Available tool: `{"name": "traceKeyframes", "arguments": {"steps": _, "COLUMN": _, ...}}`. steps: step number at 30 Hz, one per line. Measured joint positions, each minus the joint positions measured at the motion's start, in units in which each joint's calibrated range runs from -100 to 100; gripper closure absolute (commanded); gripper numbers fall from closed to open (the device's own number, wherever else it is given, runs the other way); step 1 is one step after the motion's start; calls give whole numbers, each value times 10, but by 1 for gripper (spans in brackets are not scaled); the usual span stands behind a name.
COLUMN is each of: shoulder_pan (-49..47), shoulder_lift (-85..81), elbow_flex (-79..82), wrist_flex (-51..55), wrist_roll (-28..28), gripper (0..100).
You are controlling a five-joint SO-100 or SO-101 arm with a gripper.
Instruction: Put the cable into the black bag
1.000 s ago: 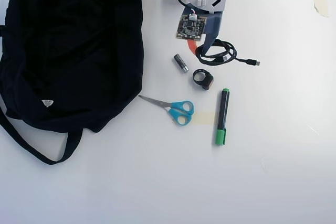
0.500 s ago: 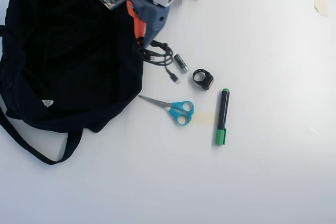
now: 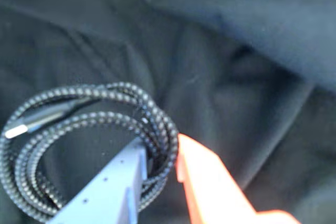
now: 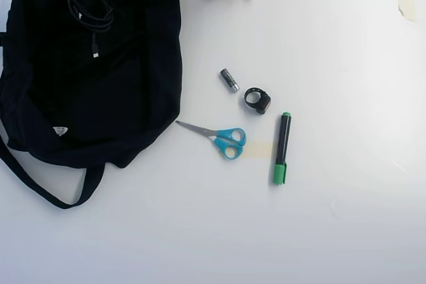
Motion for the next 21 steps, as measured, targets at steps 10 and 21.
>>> {"name": "traceKeyframes", "arguments": {"steps": 10, "shoulder_pan": -68, "shoulder_lift": -115, "elbow_flex": -40, "wrist_flex": 119, "wrist_roll": -15, "gripper": 70}}
{"name": "traceKeyframes", "arguments": {"steps": 21, "shoulder_pan": -519, "shoulder_lift": -374, "elbow_flex": -18, "wrist_flex": 338, "wrist_roll": -100, "gripper": 98}}
